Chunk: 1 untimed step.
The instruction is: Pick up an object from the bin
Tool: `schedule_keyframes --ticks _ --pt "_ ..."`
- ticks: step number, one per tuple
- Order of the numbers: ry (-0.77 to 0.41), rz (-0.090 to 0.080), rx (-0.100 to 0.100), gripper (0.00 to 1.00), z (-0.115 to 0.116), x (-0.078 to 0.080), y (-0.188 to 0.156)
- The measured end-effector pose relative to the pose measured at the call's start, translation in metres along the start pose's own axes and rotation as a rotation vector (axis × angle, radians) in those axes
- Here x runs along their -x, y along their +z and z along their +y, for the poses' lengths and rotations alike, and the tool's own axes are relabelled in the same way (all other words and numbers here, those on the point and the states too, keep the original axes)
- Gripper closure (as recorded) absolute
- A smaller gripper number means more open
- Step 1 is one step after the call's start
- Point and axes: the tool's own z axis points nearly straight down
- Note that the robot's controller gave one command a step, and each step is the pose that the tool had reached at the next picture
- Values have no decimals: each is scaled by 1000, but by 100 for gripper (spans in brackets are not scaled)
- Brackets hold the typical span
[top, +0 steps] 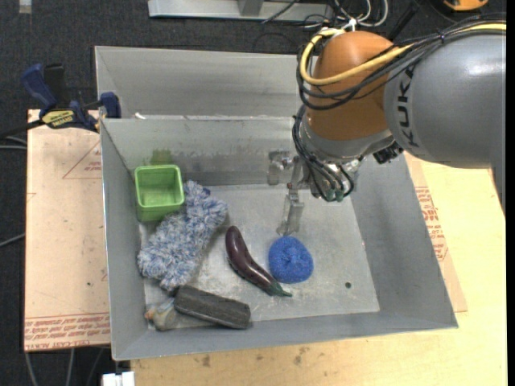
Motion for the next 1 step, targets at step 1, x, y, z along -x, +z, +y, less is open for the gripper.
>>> schedule_keyframes --ticks 1 --pt "1 -7 1 0 0 1 -5"
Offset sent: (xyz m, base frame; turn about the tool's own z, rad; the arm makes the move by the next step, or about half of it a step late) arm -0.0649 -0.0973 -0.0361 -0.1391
